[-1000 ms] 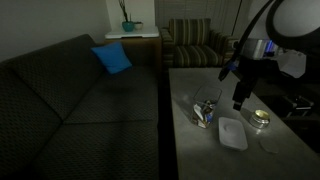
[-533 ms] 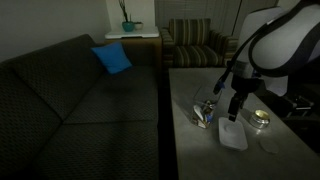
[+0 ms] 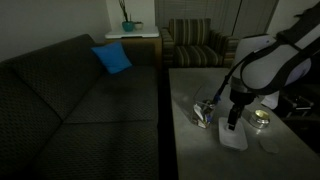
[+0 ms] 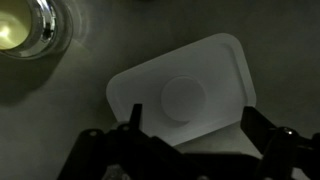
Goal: Pick up the lid and close the container
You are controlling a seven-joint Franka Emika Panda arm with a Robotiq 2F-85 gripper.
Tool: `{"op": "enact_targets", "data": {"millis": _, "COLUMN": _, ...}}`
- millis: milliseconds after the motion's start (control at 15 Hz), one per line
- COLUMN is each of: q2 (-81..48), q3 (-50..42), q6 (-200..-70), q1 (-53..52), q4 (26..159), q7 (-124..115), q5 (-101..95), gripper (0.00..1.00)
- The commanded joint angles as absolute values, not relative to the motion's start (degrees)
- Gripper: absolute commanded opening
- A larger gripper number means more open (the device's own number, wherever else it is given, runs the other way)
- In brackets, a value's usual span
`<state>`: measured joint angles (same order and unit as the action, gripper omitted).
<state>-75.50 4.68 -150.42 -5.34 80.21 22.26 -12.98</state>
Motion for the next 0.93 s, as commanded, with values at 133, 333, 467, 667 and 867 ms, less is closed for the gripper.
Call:
{"op": "enact_targets", "data": {"millis": 133, "q2": -76.8, "q3": 5.0, "q6": -150.3, "q1": -5.1, "q4": 79.0, "q7": 22.0, "q5": -13.4, "gripper": 1.0}}
{"op": "enact_targets", "data": {"millis": 333, "q2": -77.8, "q3": 5.3, "q6": -149.6, "q1": -5.2, "q4": 77.6, "q7": 22.5, "q5": -13.4, "gripper": 1.0}}
{"op": "enact_targets", "data": {"millis": 467, "q2": -79.3, "q3": 5.6, "q6": -149.6, "q1": -5.2, "q4": 76.4, "q7": 24.2, "q5": -14.0, "gripper": 1.0}}
{"op": "enact_targets", "data": {"millis": 667, "q2": -80.8, "q3": 6.3, "q6": -149.3, "q1": -4.7, "q4": 75.1, "q7": 26.9, "q5": -14.3, "gripper": 1.0}}
{"op": "enact_targets", "data": {"millis": 867, "q2": -81.6, "q3": 5.9, "q6": -149.8, "q1": -5.0, "q4": 74.4, "q7": 27.5, "q5": -14.4, "gripper": 1.0}}
